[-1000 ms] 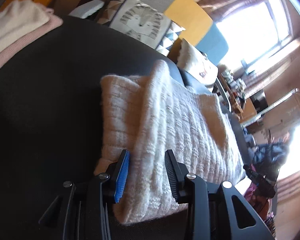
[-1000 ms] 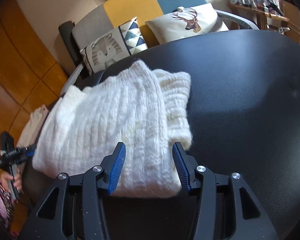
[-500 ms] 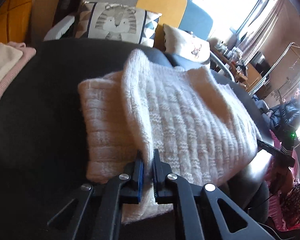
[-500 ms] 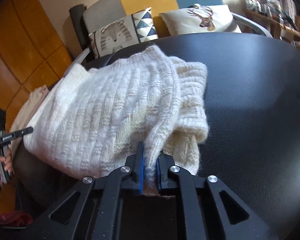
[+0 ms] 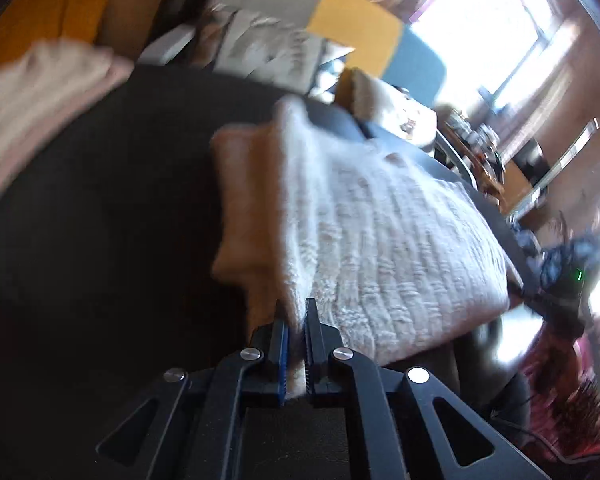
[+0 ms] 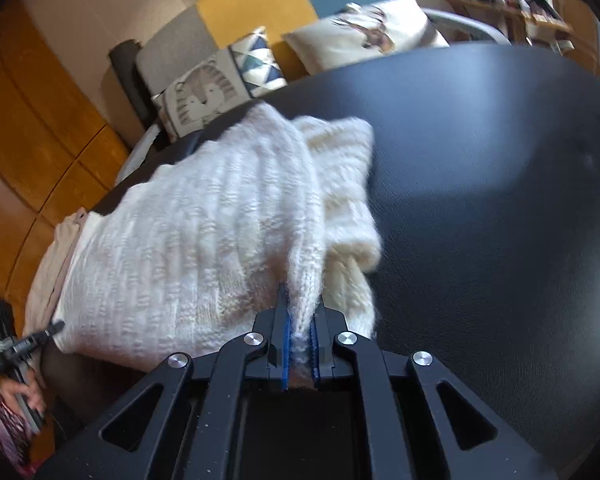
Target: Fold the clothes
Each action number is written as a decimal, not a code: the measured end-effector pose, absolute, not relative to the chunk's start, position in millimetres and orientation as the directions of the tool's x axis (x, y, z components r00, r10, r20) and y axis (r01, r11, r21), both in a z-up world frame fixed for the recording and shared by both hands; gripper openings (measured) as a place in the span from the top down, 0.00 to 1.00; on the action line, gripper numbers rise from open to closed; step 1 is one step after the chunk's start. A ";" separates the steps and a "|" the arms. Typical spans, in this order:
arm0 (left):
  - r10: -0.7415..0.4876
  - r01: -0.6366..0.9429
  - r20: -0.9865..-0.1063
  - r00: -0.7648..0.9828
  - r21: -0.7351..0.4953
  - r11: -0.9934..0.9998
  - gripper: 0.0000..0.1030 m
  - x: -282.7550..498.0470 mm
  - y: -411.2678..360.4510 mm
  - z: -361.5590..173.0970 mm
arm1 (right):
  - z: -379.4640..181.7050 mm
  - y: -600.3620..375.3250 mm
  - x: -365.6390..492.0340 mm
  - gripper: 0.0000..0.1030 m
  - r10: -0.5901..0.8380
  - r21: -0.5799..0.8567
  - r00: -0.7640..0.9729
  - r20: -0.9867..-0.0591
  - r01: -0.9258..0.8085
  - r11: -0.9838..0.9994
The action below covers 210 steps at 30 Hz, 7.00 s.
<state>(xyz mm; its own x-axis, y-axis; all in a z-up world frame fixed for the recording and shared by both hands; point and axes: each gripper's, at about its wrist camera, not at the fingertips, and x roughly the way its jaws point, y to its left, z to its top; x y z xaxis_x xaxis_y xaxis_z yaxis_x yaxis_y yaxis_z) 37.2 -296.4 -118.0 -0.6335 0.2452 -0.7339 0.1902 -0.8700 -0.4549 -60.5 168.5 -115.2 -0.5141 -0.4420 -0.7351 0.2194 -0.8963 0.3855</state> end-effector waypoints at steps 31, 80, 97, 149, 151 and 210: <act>0.179 0.273 -0.803 -0.569 -0.390 -0.880 0.82 -110.4 -343.8 -85.4 | -105.7 89.9 -214.9 0.54 -0.407 0.234 -0.454 -0.793 0.389 -0.891; 0.248 0.222 -0.638 -0.729 -0.563 -0.796 0.93 -104.9 -353.4 -79.3 | -122.7 72.9 -234.1 0.58 -0.311 0.136 -0.436 -0.845 0.388 -0.912; 0.187 0.284 -0.603 -0.775 -0.598 -0.749 0.93 -101.4 -366.8 -76.1 | -96.1 80.3 -236.6 0.95 -0.268 0.110 -0.628 -0.731 0.280 -0.954; -0.017 0.414 -0.743 -0.669 -0.353 -0.839 0.90 -120.2 -357.3 -121.1 | -144.3 89.0 -256.7 0.92 -0.297 0.247 -0.576 -0.761 0.166 -0.955; -0.030 0.422 -0.753 -0.657 -0.335 -0.843 0.87 -120.9 -355.8 -122.8 | -143.2 88.0 -256.9 0.88 -0.297 0.244 -0.575 -0.762 0.170 -0.955; 0.063 0.264 -0.655 -0.753 -0.388 -0.883 0.86 -99.7 -285.0 -124.6 | -160.8 161.6 -147.8 1.00 -0.434 0.497 -0.644 -0.631 0.094 -0.863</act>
<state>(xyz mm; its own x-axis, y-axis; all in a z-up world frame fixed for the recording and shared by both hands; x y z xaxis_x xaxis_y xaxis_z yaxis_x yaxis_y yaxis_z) -99.7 -285.0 -124.6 -0.7529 0.0629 -0.6551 0.2635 -0.8833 -0.3877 -147.8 161.6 -160.8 -0.6438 -0.4335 -0.6306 0.0945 -0.8628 0.4967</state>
